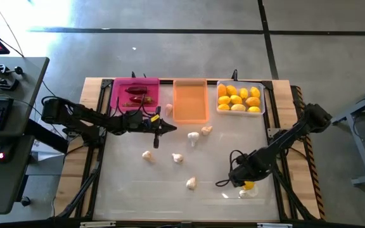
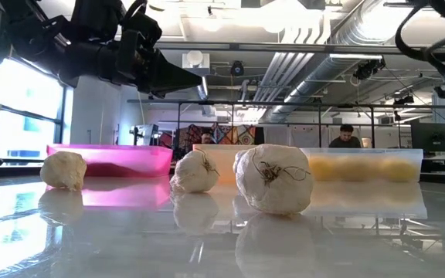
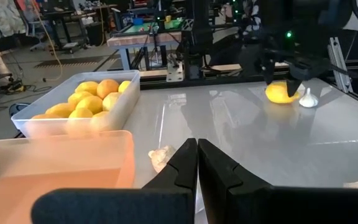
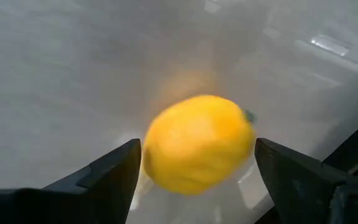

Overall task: Sort produce into baskets
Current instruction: Put the yellow lemon into the transparent bin

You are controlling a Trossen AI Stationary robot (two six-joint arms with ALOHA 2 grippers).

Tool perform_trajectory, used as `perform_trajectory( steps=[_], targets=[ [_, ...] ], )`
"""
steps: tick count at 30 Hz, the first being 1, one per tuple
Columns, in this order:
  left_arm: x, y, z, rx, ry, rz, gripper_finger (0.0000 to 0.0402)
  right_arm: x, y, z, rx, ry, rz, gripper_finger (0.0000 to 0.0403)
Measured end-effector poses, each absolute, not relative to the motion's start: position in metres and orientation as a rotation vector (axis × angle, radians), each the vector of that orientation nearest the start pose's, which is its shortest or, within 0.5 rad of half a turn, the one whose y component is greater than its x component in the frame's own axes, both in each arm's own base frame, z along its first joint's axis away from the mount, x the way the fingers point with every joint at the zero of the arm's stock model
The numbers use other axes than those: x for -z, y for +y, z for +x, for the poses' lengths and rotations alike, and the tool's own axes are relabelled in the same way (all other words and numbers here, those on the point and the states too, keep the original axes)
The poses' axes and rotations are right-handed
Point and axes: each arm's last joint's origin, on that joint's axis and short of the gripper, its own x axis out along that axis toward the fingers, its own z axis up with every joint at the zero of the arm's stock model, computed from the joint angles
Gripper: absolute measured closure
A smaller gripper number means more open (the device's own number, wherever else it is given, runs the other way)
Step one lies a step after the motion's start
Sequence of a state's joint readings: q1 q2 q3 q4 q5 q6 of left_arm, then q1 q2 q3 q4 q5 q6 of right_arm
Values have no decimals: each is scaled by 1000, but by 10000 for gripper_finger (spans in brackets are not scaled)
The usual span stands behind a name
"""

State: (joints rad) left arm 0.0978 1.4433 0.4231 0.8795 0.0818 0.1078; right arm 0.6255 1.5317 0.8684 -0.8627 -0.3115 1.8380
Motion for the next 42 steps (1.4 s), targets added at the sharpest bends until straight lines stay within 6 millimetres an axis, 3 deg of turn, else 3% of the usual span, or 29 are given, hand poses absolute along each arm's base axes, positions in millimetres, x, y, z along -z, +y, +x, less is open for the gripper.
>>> perform_trajectory(
  steps=[9, 20, 26, 36, 42],
  targets=[
    [-174, 23, 260, -8, 140, 96, 401, -161, 153, 193, 826, 1701, 1050, 107],
    [-174, 23, 260, -8, 141, 96, 401, -161, 151, 193, 721, 1712, 948, 262],
    [-175, 23, 260, -6, 134, 122, 401, -162, 146, 196, 556, 1736, 807, 281],
    [-175, 23, 260, -7, 135, 121, 401, -163, 103, 202, 533, 1831, 635, 280],
    [-174, 23, 260, -7, 150, 98, 401, -166, 60, 214, 500, 1821, 528, 280]
  ],
)
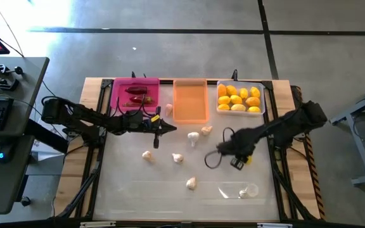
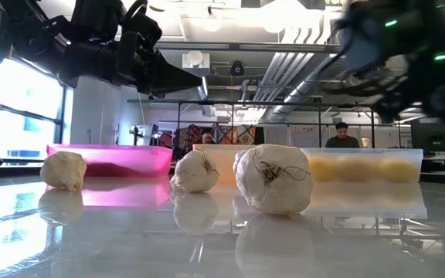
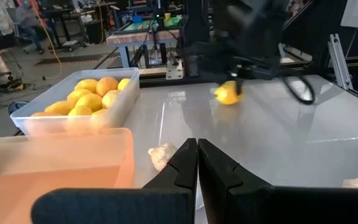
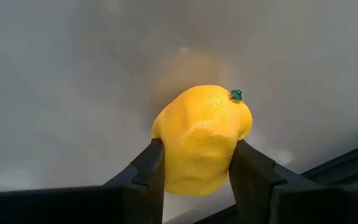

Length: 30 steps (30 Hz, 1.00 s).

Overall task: Sort produce into baskets
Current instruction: Put the yellow lemon into the transparent bin

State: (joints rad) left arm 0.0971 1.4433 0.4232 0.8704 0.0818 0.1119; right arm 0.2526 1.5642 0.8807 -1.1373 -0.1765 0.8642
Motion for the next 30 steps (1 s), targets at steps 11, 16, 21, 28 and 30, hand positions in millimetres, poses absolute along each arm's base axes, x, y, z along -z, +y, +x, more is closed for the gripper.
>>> perform_trajectory(
  steps=[11, 16, 21, 28, 30],
  targets=[
    [-173, 23, 260, -6, 151, 118, 401, -224, -36, 243, 672, 1676, 242, 280],
    [-173, 23, 260, -6, 154, 118, 401, -242, -90, 239, 869, 1608, 205, 280],
    [-173, 23, 260, -8, 157, 95, 401, -242, -144, 217, 1048, 1568, 313, 280],
    [-172, 23, 260, -8, 163, 92, 401, -241, -187, 197, 1073, 1468, 468, 280],
    [-172, 23, 260, -8, 163, 92, 401, -241, -191, 196, 1067, 1440, 480, 280]
  ],
)
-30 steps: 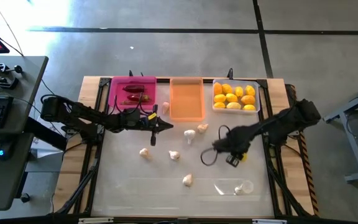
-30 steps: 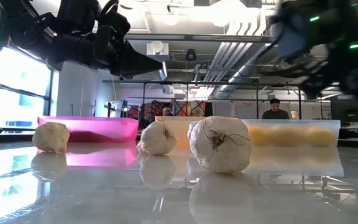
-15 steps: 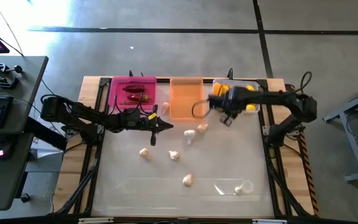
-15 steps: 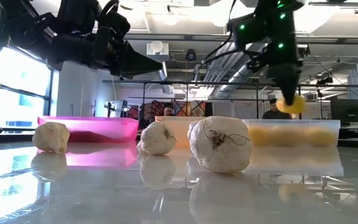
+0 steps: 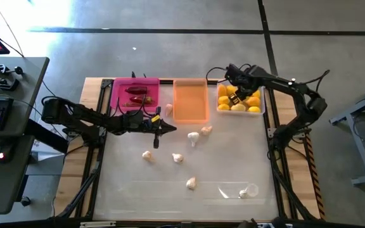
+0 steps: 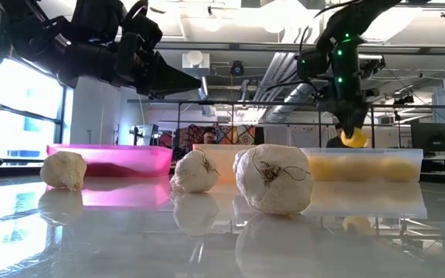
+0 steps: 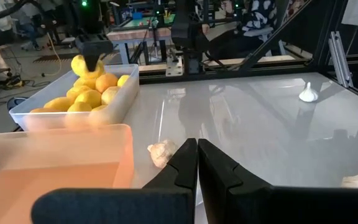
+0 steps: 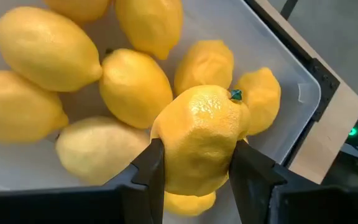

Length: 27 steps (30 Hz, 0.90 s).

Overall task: Sort produce into baskets
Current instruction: Put the yellow lemon into the transparent bin

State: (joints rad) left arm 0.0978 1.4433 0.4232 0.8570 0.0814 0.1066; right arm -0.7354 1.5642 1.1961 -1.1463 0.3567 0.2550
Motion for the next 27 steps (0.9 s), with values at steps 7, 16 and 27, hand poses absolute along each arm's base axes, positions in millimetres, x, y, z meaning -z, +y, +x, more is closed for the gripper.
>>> perform_trajectory(
  steps=[7, 16, 27],
  targets=[
    [-172, 23, 260, -7, 163, 90, 401, -230, -197, 201, 1071, 1465, 493, 280],
    [-170, 23, 260, -7, 189, 74, 401, -198, -205, 209, 1075, 1589, 522, 279],
    [-170, 23, 260, -7, 192, 83, 401, -179, -209, 214, 1046, 1658, 514, 254]
  ],
)
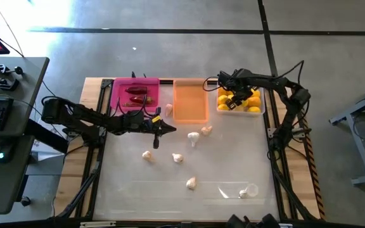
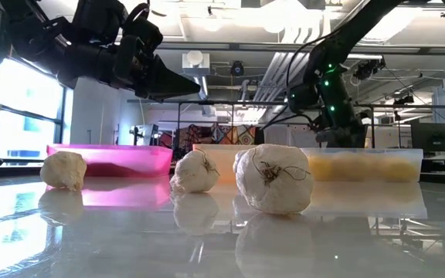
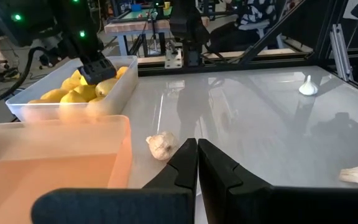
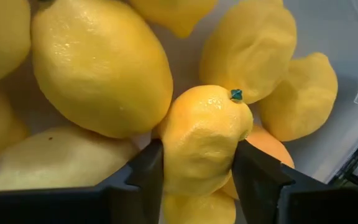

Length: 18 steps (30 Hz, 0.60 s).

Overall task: Sort produce into baskets
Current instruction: Put the yellow lemon into the transparent bin, then adjust the transparent bin

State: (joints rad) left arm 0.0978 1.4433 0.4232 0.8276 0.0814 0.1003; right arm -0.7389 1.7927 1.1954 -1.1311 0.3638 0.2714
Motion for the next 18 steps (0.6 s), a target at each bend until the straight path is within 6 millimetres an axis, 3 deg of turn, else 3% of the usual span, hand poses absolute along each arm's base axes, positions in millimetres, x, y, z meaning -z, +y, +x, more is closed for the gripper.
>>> perform_trajectory(
  steps=[9, 14, 18],
  targets=[
    [-170, 23, 260, -7, 190, 82, 401, -191, -196, 229, 951, 1713, 422, 165],
    [-172, 22, 261, -3, 178, 81, 401, -197, -189, 234, 944, 1717, 398, 155],
    [-172, 21, 261, 1, 178, 83, 401, -196, -185, 230, 971, 1596, 366, 158]
  ],
)
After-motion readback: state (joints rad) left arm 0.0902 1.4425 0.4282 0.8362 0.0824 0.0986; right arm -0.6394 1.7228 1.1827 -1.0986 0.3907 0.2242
